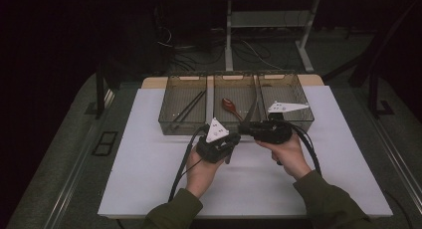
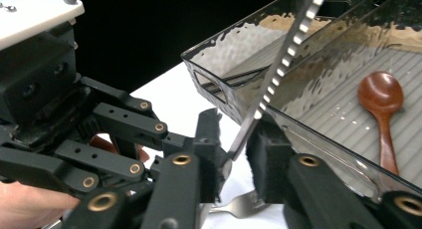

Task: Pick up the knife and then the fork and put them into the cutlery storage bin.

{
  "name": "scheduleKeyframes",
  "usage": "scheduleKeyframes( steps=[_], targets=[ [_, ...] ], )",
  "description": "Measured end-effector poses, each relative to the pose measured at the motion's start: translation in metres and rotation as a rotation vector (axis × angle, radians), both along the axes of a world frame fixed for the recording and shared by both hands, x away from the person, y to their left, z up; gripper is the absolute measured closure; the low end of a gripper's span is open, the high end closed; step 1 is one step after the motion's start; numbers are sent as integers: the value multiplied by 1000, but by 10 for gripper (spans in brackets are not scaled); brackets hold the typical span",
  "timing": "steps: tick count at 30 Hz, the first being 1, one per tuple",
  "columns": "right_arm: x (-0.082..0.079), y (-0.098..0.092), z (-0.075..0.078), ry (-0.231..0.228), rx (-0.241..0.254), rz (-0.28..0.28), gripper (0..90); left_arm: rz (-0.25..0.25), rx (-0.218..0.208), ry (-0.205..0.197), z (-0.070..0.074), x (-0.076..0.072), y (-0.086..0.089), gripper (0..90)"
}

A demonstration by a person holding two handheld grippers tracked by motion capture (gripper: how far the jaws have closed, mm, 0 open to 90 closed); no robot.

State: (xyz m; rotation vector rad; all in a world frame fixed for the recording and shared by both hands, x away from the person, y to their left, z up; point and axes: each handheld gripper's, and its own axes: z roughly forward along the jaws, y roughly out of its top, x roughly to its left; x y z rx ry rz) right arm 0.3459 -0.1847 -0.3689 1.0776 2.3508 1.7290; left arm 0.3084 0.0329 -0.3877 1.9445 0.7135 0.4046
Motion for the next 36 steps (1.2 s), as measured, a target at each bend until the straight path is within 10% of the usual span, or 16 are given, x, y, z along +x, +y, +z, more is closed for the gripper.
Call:
scheduleKeyframes(
  steps=[17, 36],
  targets=[
    [1, 4, 3, -27, 6, 33, 874, -11, -40, 8, -1, 2, 3, 787],
    [3, -22, 9, -65, -80, -6, 875, -181, -54, 11, -9, -3, 53, 597]
  ],
)
